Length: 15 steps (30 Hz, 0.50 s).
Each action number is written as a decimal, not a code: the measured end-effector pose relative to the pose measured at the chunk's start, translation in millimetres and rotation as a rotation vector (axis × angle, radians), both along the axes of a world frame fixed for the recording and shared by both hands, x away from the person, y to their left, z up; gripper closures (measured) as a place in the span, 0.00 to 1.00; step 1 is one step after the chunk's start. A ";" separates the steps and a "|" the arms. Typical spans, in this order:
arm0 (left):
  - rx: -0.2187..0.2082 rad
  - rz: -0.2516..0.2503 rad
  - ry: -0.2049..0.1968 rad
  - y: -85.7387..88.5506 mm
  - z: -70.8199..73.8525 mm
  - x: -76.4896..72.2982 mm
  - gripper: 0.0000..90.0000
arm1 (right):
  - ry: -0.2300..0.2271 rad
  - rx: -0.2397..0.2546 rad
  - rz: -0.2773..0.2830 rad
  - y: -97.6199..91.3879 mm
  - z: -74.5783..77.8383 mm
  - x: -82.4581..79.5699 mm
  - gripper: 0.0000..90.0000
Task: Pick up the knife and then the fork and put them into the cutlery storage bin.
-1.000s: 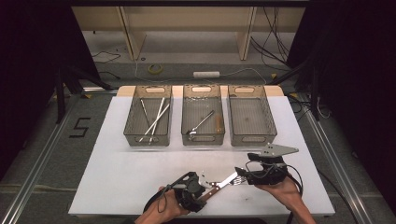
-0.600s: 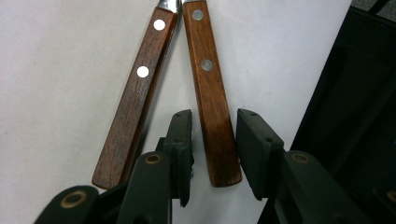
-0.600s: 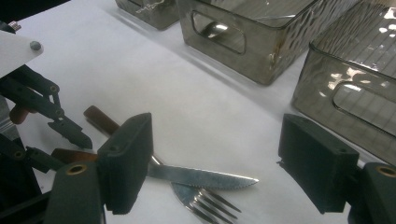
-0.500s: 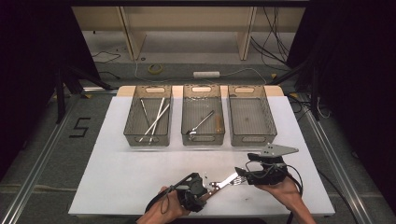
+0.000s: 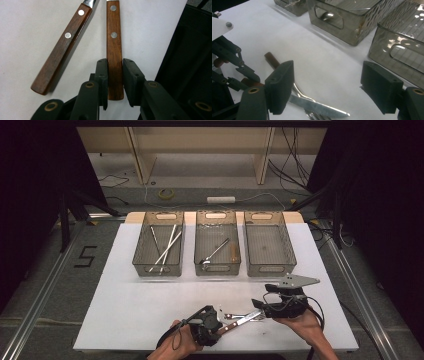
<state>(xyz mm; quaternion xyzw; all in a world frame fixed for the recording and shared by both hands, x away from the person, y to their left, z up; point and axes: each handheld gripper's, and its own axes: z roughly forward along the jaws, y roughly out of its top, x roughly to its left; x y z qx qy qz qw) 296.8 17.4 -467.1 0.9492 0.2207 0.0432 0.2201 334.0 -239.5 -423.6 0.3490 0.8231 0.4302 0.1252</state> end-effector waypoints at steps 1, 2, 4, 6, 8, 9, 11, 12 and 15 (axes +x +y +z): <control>0.000 0.000 0.001 0.0 0.1 0.0 0.83 | -0.001 -0.001 0.002 0.1 0.0 0.0 0.31; 0.000 0.000 0.002 0.1 0.1 0.1 0.83 | -0.001 0.000 0.003 0.1 0.0 0.0 0.31; 0.002 0.000 0.002 0.6 0.4 0.4 0.83 | 0.000 0.002 0.006 0.1 0.2 -0.2 0.31; 0.005 -0.002 0.003 1.8 1.4 1.4 0.83 | -0.001 0.003 0.014 0.5 0.6 -0.8 0.32; 0.004 -0.001 -0.001 3.0 3.6 2.0 0.83 | -0.006 0.000 0.033 2.0 1.4 -2.0 0.32; -0.004 -0.001 -0.007 3.8 4.9 2.1 0.83 | -0.010 -0.002 0.044 3.4 1.7 -2.6 0.32; -0.006 -0.006 -0.012 4.6 7.6 2.2 0.83 | -0.015 -0.009 0.075 7.0 2.4 -4.8 0.32; -0.012 -0.010 -0.021 5.2 8.9 2.3 0.83 | -0.020 -0.015 0.091 9.2 2.5 -6.0 0.32; -0.011 -0.017 -0.025 6.5 11.3 2.7 0.83 | -0.029 -0.040 0.159 16.9 1.9 -10.4 0.33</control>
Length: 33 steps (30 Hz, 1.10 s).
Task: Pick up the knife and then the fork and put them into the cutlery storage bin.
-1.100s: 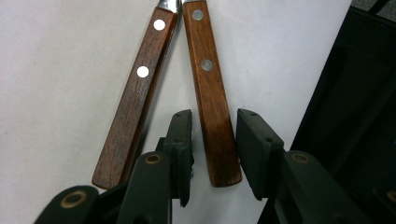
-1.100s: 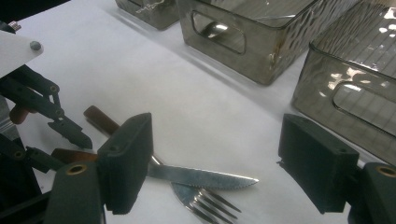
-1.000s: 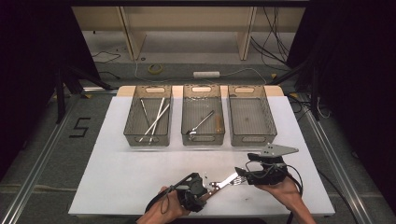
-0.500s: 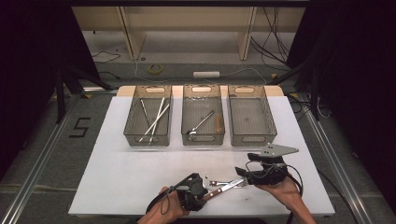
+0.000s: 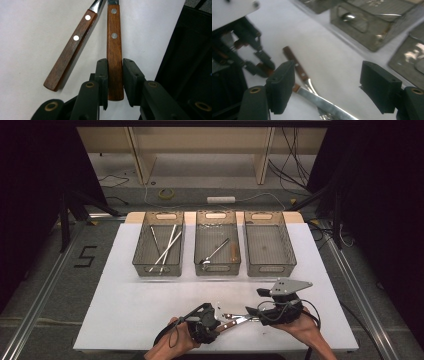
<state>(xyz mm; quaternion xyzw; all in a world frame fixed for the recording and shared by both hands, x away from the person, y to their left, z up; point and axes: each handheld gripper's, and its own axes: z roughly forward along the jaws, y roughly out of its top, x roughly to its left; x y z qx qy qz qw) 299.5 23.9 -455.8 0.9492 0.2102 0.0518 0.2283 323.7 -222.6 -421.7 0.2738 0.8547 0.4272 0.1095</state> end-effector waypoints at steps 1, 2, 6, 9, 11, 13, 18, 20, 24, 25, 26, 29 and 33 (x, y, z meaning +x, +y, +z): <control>0.002 -0.002 -0.001 0.3 0.3 0.2 0.83 | -0.002 -0.011 0.026 3.0 -0.8 -1.4 0.33; 0.000 -0.002 -0.002 0.8 0.8 0.5 0.83 | -0.002 -0.024 0.051 6.1 -2.1 -2.9 0.33; 0.002 -0.013 -0.005 2.0 3.6 1.2 0.83 | -0.003 -0.082 0.146 19.5 -8.5 -8.5 0.33; 0.004 -0.017 -0.009 2.2 4.2 1.2 0.83 | -0.010 -0.116 0.198 28.6 -13.2 -11.1 0.34; 0.005 -0.019 -0.008 2.2 4.9 1.2 0.83 | -0.018 -0.144 0.231 33.7 -16.4 -12.0 0.35; 0.002 -0.021 -0.010 2.3 5.5 1.2 0.83 | -0.015 -0.167 0.248 38.3 -20.2 -12.6 0.36; 0.002 -0.027 -0.010 2.1 6.6 0.7 0.83 | -0.026 -0.228 0.298 46.7 -29.2 -11.1 0.40; 0.000 -0.027 -0.009 2.0 6.8 0.6 0.83 | -0.025 -0.253 0.308 50.1 -31.9 -10.4 0.42; 0.003 -0.030 -0.012 1.8 7.3 0.3 0.83 | -0.024 -0.286 0.328 55.0 -36.9 -9.7 0.47; 0.002 -0.032 -0.013 1.8 7.4 0.2 0.83 | -0.030 -0.297 0.335 55.9 -38.1 -9.3 0.48; 0.003 -0.032 -0.013 1.6 7.5 0.1 0.83 | -0.028 -0.302 0.339 56.9 -39.3 -9.7 0.50; 0.001 -0.034 -0.017 1.2 7.6 -0.5 0.83 | -0.033 -0.329 0.363 59.8 -42.0 -9.6 0.54; 0.000 -0.040 -0.021 1.3 8.3 -0.6 0.83 | -0.047 -0.357 0.384 63.5 -45.4 -8.7 0.58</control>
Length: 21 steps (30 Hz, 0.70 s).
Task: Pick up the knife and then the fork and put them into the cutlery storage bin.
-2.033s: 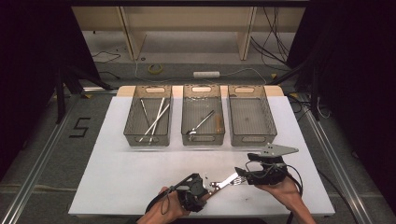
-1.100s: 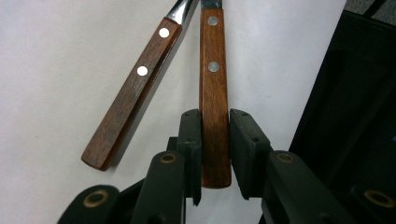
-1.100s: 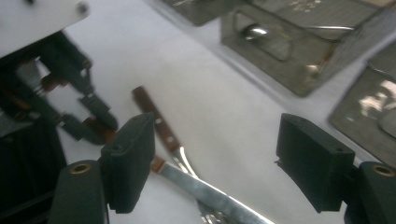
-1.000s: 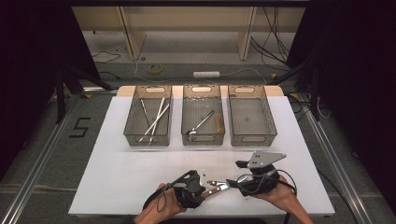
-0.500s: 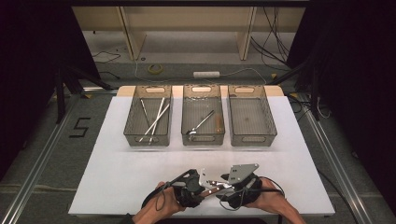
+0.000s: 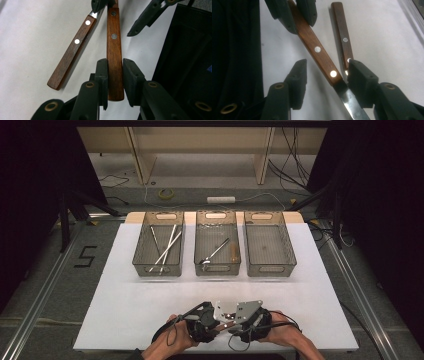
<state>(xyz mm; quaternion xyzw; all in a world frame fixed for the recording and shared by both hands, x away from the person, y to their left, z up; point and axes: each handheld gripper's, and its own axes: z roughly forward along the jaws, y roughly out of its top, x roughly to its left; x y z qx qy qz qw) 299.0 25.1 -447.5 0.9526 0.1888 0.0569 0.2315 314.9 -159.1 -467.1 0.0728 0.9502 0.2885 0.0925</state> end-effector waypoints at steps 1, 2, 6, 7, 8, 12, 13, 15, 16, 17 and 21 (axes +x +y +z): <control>0.004 -0.005 0.000 0.2 0.5 0.2 0.83 | 0.000 -0.006 0.005 0.7 -0.7 0.3 0.59; 0.004 -0.006 -0.001 0.0 0.6 -0.1 0.83 | -0.006 -0.007 0.009 1.7 -1.7 0.4 0.60; 0.004 -0.012 -0.001 -0.2 1.7 -0.7 0.83 | -0.024 -0.022 0.030 4.2 -3.2 0.7 0.65; 0.003 -0.013 -0.001 -0.3 1.9 -0.9 0.83 | -0.028 -0.024 0.034 4.6 -3.4 0.9 0.66; -0.005 -0.009 0.000 -0.6 1.8 -1.4 0.83 | -0.032 -0.028 0.036 4.9 -3.6 0.9 0.67; -0.010 -0.008 -0.002 -0.4 2.2 -1.4 0.83 | -0.069 -0.039 0.061 6.5 -5.4 1.7 0.71; -0.010 -0.008 -0.003 -0.1 2.4 -1.1 0.83 | -0.068 -0.049 0.060 6.9 -5.6 1.1 0.72; -0.007 -0.015 -0.004 0.4 3.3 -0.6 0.83 | -0.085 -0.048 0.072 7.1 -5.6 1.7 0.73; -0.006 -0.019 -0.007 0.6 3.8 -0.5 0.83 | -0.079 -0.054 0.076 6.9 -5.2 0.7 0.73; -0.009 -0.021 -0.011 0.8 4.2 -0.3 0.83 | -0.089 -0.054 0.084 7.0 -4.9 0.6 0.74; -0.021 -0.027 -0.027 1.4 7.1 -0.7 0.82 | -0.132 -0.064 0.099 6.8 -2.2 -1.8 0.76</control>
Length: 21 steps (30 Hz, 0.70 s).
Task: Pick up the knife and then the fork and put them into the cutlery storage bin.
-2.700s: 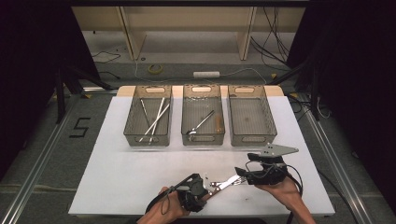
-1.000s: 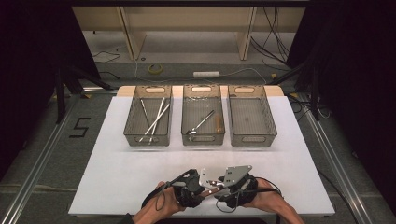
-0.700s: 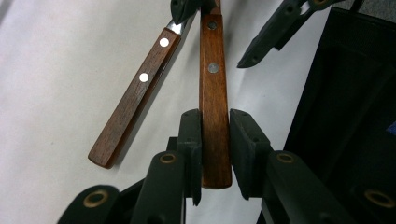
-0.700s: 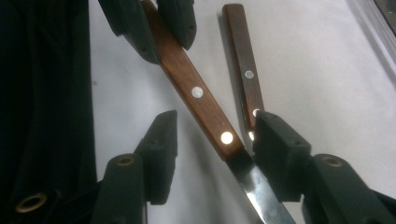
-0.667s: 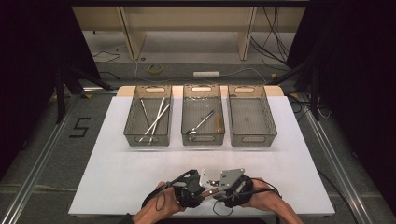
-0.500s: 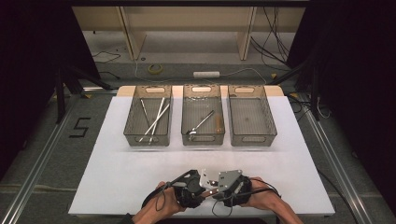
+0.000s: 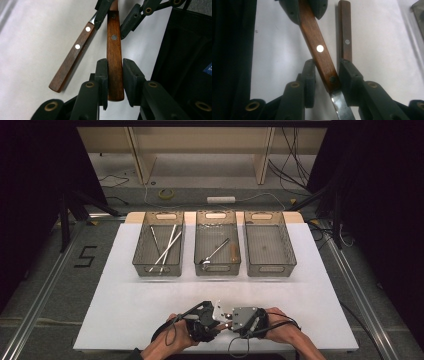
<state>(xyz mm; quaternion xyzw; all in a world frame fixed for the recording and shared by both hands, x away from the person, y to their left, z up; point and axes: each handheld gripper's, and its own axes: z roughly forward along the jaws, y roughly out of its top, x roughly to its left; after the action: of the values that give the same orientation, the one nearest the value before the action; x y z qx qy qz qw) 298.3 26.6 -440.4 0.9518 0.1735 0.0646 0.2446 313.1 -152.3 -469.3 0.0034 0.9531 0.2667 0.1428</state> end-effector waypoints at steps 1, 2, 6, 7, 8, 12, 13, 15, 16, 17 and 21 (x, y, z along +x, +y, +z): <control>-0.008 0.000 -0.005 0.1 0.4 -0.2 0.82 | -0.019 -0.003 0.003 -0.1 1.1 -0.5 0.77; -0.009 -0.006 -0.010 0.6 1.2 0.0 0.82 | -0.028 -0.008 0.005 -0.3 2.4 -1.3 0.77; -0.017 -0.022 -0.027 2.3 3.8 1.2 0.82 | -0.078 -0.038 0.044 -1.0 6.5 -2.7 0.80; -0.021 -0.023 -0.029 2.8 4.3 1.3 0.82 | -0.076 -0.039 0.049 -1.2 6.4 -2.9 0.81; -0.028 -0.021 -0.037 3.3 4.7 1.5 0.82 | -0.091 -0.044 0.062 -1.6 6.6 -3.3 0.82; -0.064 -0.019 -0.060 7.4 8.2 4.2 0.79 | -0.120 -0.060 0.091 -1.7 9.9 -6.8 0.85; -0.073 -0.021 -0.056 8.6 9.7 5.3 0.79 | -0.125 -0.061 0.096 -1.4 10.7 -7.3 0.86; -0.088 -0.024 -0.064 10.7 12.1 6.5 0.78 | -0.139 -0.064 0.102 -1.1 14.2 -8.4 0.86; -0.104 -0.019 -0.070 11.2 12.7 7.0 0.78 | -0.140 -0.073 0.099 -1.3 15.8 -9.0 0.86; -0.123 -0.017 -0.073 11.7 13.4 7.5 0.77 | -0.150 -0.065 0.100 -1.2 17.3 -8.5 0.86; -0.156 0.002 -0.083 14.2 14.9 10.2 0.58 | -0.173 -0.068 0.089 -4.2 23.8 -7.2 0.87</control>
<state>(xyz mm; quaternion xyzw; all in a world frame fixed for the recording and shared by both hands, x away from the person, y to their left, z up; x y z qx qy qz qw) 308.5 40.8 -425.5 0.9261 0.1689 0.0904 0.3249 305.9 -156.4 -445.6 -0.0668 0.9450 0.2395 0.2127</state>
